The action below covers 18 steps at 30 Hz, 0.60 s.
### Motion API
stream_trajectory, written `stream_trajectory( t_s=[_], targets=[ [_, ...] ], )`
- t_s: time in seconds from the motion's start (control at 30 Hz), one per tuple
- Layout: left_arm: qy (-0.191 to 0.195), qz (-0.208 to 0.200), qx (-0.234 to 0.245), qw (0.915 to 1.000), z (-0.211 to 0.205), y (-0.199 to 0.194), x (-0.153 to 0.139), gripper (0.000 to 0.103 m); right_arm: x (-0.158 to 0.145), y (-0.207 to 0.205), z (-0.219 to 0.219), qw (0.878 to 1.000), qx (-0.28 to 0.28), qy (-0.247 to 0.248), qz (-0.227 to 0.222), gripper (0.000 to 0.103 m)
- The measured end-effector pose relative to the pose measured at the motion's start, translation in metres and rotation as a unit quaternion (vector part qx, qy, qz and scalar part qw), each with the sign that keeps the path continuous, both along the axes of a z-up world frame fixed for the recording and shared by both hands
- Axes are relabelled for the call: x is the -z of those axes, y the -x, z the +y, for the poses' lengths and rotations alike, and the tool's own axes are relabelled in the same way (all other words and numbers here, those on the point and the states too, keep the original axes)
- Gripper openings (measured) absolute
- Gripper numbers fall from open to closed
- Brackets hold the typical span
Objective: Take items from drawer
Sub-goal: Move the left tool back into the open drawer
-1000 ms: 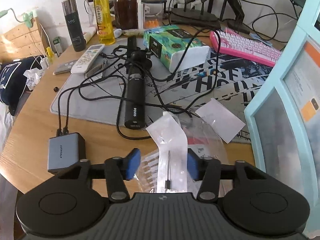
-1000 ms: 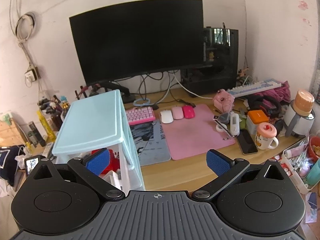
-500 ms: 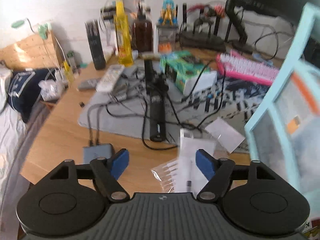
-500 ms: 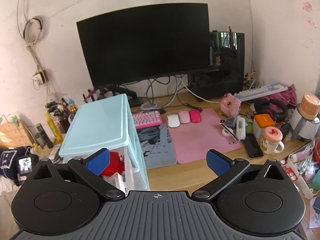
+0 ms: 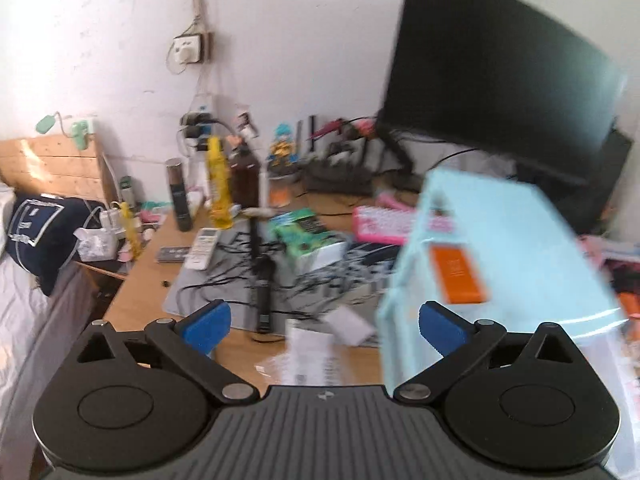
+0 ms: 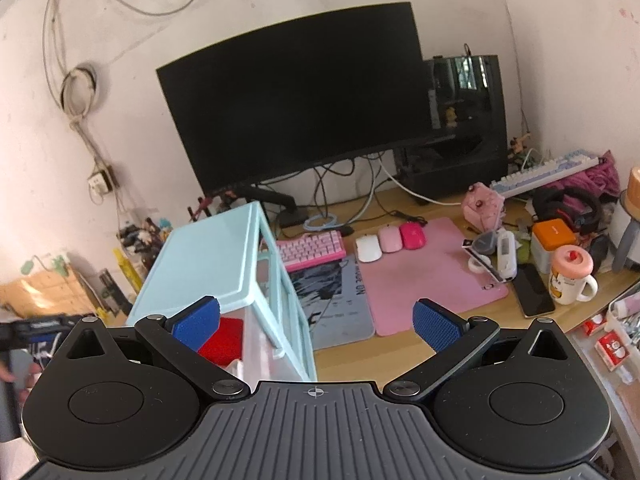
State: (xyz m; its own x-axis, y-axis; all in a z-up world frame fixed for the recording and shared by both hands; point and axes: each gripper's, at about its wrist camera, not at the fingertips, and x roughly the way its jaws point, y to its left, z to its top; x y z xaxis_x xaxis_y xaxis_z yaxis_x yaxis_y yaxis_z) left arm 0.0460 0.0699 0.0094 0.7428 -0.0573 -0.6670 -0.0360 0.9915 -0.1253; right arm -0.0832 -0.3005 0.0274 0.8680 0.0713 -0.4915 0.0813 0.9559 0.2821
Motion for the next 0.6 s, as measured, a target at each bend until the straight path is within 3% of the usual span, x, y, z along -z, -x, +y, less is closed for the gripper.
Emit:
stream_trajectory(
  t_s=[0.17,0.27,0.4,0.47,0.6],
  targets=[
    [0.053,-0.003,0.047,0.9975,-0.05,0.026,-0.048,0.103,0.009,0.002,-0.031,1.0,0.015,-0.017,-0.005,0.103],
    [0.102,0.018,0.067,0.9924,-0.081,0.032,-0.057,0.103,0.014,0.004,-0.05,0.999,0.027,-0.025,-0.004,0.103],
    [0.188,0.073,0.094,0.9748,-0.114,0.027,-0.043,0.103,0.019,0.008,-0.071,0.999,0.036,-0.029,-0.004,0.103],
    [0.205,0.1,0.098,0.9686,-0.128,0.021,-0.028,0.103,0.021,0.01,-0.078,0.999,0.039,-0.029,-0.005,0.103],
    [0.199,0.169,0.076,0.9623,-0.143,0.006,0.007,0.076,0.021,0.014,-0.09,0.999,0.042,-0.03,-0.007,0.103]
  ],
)
